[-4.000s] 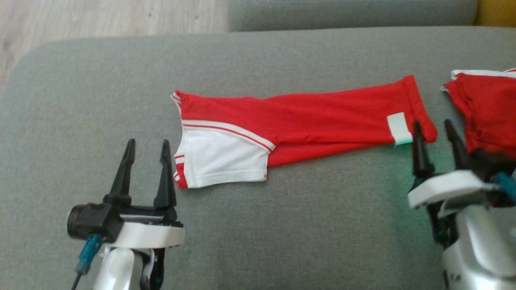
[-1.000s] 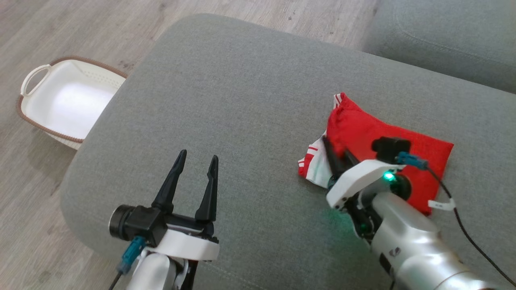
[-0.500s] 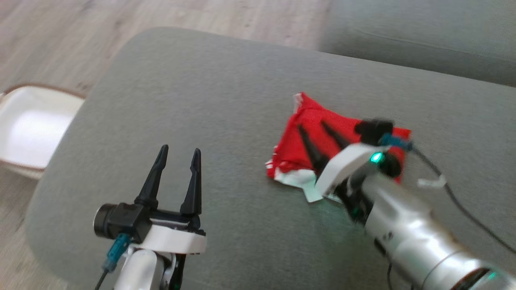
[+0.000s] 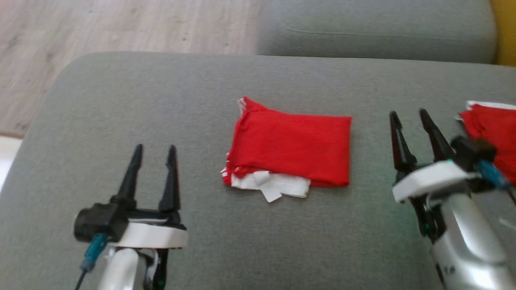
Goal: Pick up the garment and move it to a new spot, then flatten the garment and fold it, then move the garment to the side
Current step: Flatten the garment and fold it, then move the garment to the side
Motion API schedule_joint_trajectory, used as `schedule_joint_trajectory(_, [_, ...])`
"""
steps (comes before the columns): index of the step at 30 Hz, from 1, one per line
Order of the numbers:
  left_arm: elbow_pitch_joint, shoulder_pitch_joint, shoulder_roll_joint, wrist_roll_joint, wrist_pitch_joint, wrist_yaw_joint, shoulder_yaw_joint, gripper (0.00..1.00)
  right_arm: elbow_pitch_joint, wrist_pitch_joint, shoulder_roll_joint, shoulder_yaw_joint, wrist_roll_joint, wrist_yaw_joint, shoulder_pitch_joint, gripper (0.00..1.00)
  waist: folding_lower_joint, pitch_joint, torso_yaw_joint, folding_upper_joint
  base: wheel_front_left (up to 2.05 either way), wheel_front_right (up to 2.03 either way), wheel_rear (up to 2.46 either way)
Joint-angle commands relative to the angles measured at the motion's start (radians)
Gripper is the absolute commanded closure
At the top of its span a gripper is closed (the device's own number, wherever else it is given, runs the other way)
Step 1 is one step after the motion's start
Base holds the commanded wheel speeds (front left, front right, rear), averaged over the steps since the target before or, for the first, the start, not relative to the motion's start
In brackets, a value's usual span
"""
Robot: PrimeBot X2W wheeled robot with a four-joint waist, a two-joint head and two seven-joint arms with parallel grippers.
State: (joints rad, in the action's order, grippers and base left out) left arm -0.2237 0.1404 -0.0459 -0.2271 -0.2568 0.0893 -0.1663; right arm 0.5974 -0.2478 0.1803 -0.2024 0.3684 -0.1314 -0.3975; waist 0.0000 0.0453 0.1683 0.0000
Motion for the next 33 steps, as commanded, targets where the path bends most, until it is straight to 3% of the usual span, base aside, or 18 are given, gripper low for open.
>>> schedule_joint_trajectory(1, [0.030, 0.028, -0.004, 0.007, -0.005, 0.002, 0.058, 0.00, -0.101, -0.014, -0.032, 0.039, -0.064, 0.001, 0.029, 0.00, 0.0000, 0.000, -0.034, 0.0000, 0.00, 0.00, 0.00])
schedule_joint_trajectory(8, [0.058, -0.013, -0.004, 0.009, -0.005, 0.000, 0.096, 0.00, -0.285, -0.014, -0.111, 0.154, -0.205, 0.001, 0.195, 0.00, 0.0000, 0.004, -0.089, 0.0000, 0.00, 0.00, 0.00])
schedule_joint_trajectory(16, [0.071, -0.031, -0.004, 0.020, -0.005, 0.006, 0.099, 0.00, -0.337, -0.014, -0.129, 0.182, -0.222, 0.001, 0.258, 0.00, 0.0000, 0.014, -0.096, 0.0000, 0.00, 0.00, 0.00])
schedule_joint_trajectory(25, [0.066, -0.003, -0.004, 0.018, -0.005, 0.012, 0.071, 0.00, -0.311, -0.012, -0.130, 0.155, -0.209, 0.001, 0.223, 0.00, 0.0000, 0.051, -0.053, 0.0000, 0.00, 0.00, 0.00])
schedule_joint_trajectory(33, [0.045, 0.038, -0.004, 0.015, -0.005, 0.022, 0.014, 0.00, -0.155, 0.049, -0.130, 0.099, -0.216, 0.001, 0.116, 0.00, 0.0000, 0.112, 0.026, 0.0000, 0.00, 0.00, 0.00])
